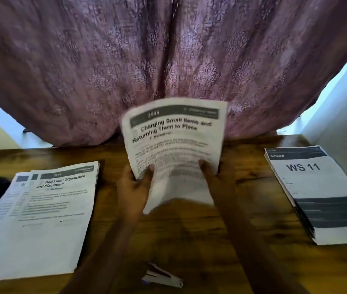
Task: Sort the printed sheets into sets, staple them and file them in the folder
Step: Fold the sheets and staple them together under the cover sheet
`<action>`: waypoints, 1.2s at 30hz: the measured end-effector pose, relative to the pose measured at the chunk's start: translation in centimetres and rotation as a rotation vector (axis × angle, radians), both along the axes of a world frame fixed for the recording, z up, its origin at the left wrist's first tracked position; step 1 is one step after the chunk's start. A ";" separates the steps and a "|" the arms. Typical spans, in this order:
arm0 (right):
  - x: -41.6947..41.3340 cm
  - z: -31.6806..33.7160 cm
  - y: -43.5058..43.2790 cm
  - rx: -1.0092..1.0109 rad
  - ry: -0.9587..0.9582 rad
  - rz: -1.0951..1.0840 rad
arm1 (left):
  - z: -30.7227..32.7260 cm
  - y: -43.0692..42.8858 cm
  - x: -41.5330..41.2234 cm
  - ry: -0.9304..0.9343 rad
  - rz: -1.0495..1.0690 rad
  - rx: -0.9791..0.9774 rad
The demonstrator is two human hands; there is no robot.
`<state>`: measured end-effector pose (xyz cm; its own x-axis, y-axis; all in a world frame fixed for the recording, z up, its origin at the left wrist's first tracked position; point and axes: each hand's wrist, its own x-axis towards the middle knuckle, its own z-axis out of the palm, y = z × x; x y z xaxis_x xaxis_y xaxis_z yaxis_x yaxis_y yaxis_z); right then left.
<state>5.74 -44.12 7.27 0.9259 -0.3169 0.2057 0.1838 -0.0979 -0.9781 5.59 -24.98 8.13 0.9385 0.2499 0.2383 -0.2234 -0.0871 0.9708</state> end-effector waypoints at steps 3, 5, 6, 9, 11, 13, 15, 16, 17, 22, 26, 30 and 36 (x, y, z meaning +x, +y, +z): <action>-0.5 1.0 0.5 -0.112 -0.149 -0.029 | 0.4 -0.3 -0.5 -0.212 -0.027 0.174; -0.3 -0.8 1.3 -0.190 -0.042 -0.045 | -2.0 -0.6 -0.2 -0.216 -0.002 0.314; -0.2 -2.0 1.7 -0.213 0.009 -0.049 | -3.2 -0.7 0.0 -0.173 -0.002 0.341; 0.1 -2.0 2.3 -0.175 0.016 -0.084 | -4.2 -0.4 0.6 -0.178 0.027 0.364; 0.3 0.1 2.1 -0.107 -0.005 -0.114 | -2.9 0.0 0.8 -0.130 0.006 0.342; 0.9 0.8 1.3 -0.086 0.033 -0.103 | -2.7 0.6 1.4 0.002 -0.061 0.231; 1.5 -0.4 0.5 -0.122 0.227 -0.054 | -3.9 1.3 2.0 0.198 -0.166 0.120; 1.7 -1.5 0.2 -0.135 0.342 -0.032 | -4.7 1.5 2.1 0.290 -0.193 0.110; 1.5 -2.8 0.1 -0.123 0.435 -0.008 | -5.8 1.5 2.0 0.391 -0.210 0.107; -0.1 -6.4 0.3 -0.181 0.574 0.034 | -9.4 2.7 1.3 0.442 -0.134 0.406; -0.1 -6.9 0.2 -0.249 0.580 0.054 | -9.4 2.1 4.3 0.082 -0.073 1.054; 0.7 -7.8 0.4 -0.299 0.600 0.038 | -10.8 2.2 7.9 0.141 -0.353 1.348; 3.9 -8.1 -0.7 -0.856 0.629 0.036 | -13.4 3.1 8.9 0.170 -0.426 1.358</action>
<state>9.65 -44.81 -0.87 0.9492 -0.2638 -0.1717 -0.3147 -0.8029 -0.5063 14.53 -21.90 -5.26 0.9235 -0.3789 -0.0601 -0.3597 -0.9096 0.2080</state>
